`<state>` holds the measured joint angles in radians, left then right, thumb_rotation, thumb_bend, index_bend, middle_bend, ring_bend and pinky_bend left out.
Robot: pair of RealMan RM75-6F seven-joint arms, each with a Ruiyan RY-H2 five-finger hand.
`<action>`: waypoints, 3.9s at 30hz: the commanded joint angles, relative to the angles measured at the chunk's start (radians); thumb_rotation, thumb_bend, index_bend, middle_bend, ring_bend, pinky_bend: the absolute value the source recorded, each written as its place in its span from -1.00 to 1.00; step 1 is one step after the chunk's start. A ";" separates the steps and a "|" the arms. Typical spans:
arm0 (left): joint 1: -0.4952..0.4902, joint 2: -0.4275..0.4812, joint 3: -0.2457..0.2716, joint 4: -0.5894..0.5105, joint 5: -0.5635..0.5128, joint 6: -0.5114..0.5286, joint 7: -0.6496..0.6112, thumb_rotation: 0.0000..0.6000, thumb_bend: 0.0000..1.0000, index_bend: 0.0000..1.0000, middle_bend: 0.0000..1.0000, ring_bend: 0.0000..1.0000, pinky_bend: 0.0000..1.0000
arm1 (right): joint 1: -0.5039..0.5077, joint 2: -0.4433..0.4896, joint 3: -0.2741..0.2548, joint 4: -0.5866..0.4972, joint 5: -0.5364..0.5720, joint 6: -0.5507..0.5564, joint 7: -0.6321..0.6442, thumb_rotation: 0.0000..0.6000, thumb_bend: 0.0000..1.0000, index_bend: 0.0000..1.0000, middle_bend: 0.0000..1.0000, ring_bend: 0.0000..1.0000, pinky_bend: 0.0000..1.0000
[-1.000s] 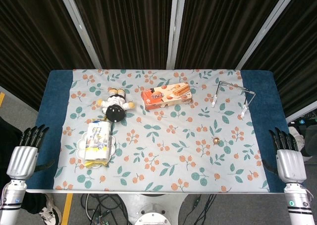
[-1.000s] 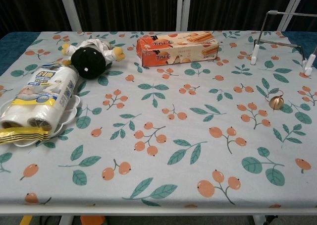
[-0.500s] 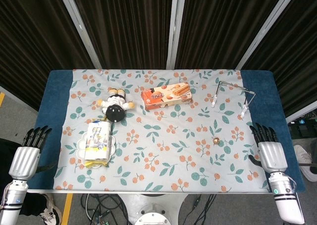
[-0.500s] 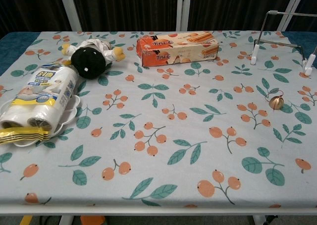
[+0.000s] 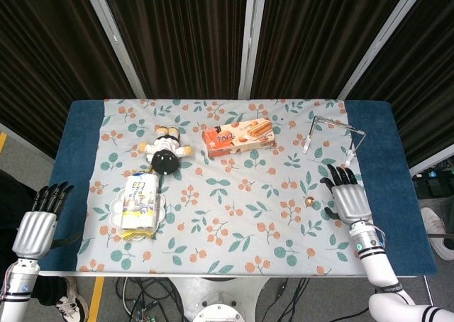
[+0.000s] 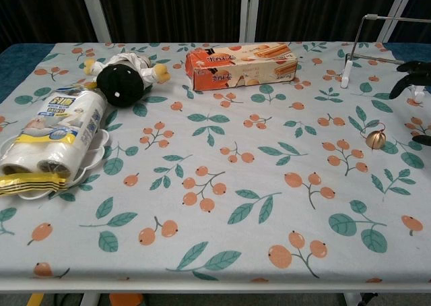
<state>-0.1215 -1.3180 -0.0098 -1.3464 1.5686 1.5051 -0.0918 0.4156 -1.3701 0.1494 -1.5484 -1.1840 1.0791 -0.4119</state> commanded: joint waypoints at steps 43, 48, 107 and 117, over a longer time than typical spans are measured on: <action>-0.003 0.012 0.003 0.015 -0.001 -0.010 -0.046 1.00 -0.93 -0.92 -0.94 -1.00 -0.97 | 0.082 -0.075 -0.008 0.035 0.085 -0.034 -0.005 1.00 -0.53 0.02 -1.00 -1.00 -1.00; -0.002 0.012 0.005 0.017 0.003 -0.007 -0.052 1.00 -0.93 -0.92 -0.94 -1.00 -0.97 | 0.087 -0.077 -0.010 0.040 0.094 -0.036 -0.008 1.00 -0.48 0.03 -0.99 -1.00 -1.00; 0.003 0.013 0.007 0.013 0.004 -0.003 -0.055 1.00 -0.93 -0.92 -0.94 -1.00 -0.97 | 0.098 -0.056 -0.023 -0.001 0.114 -0.007 -0.004 1.00 -0.33 0.19 -0.91 -1.00 -1.00; 0.007 0.015 0.005 0.012 0.005 0.008 -0.063 1.00 -0.93 -0.92 -0.94 -1.00 -0.97 | 0.086 0.066 -0.021 -0.248 -0.043 0.078 0.012 1.00 -0.32 0.23 -0.89 -1.00 -1.00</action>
<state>-0.1150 -1.3032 -0.0045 -1.3341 1.5742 1.5128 -0.1545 0.5063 -1.3485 0.1308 -1.7192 -1.1698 1.1333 -0.4111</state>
